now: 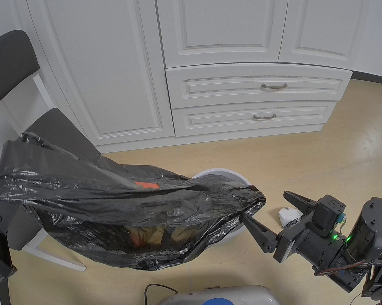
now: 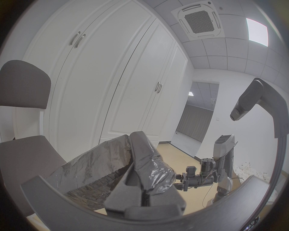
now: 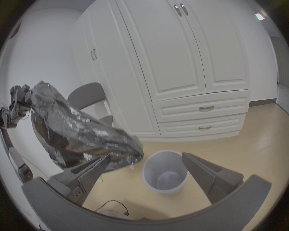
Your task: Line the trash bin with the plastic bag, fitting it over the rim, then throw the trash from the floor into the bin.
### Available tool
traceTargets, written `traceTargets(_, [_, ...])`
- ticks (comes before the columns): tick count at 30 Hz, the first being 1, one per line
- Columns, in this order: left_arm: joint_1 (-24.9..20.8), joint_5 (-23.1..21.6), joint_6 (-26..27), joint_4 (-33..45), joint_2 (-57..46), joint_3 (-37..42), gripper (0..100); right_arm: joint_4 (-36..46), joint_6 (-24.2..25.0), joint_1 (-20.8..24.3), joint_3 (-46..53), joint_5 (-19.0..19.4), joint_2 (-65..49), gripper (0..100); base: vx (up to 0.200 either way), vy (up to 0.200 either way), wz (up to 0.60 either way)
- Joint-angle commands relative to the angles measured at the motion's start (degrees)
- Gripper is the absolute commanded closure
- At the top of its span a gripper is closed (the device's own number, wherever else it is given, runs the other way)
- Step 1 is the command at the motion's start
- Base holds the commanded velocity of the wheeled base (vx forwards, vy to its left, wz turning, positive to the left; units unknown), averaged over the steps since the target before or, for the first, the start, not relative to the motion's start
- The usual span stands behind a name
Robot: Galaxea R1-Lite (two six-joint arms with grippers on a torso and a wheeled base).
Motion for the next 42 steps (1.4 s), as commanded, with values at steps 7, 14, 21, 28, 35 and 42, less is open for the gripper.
traceTargets(7, [-0.7,-0.2,-4.9,-0.2,-0.5,-1.6,100,-0.8,1.2,1.9,0.0,0.6,0.8,0,0.000,0.000,0.00])
traceTargets(14, [-1.1,-0.3,-5.4,-0.6,-0.7,-1.2,100,-0.7,4.2,3.9,-1.9,0.6,0.5,0,0.000,0.000,0.00])
traceTargets(21, [-1.2,-0.3,-5.4,-0.6,-0.8,-1.1,100,-0.5,4.6,3.6,-2.8,0.3,1.2,0,0.000,0.000,0.00])
traceTargets(28, [-1.2,-0.3,-5.4,-0.7,-0.8,-1.1,100,-0.1,4.6,2.7,-3.8,-0.3,2.3,0,0.000,0.000,0.00])
traceTargets(35, [-1.2,-0.3,-5.4,-1.7,-0.7,-1.0,100,-0.1,4.5,2.2,-3.7,-0.3,2.1,100,0.000,0.000,0.00])
traceTargets(42, [-1.2,-0.3,-5.4,-1.7,-0.8,0.1,100,-0.2,5.7,2.2,-3.9,0.4,2.4,100,0.000,0.000,0.00])
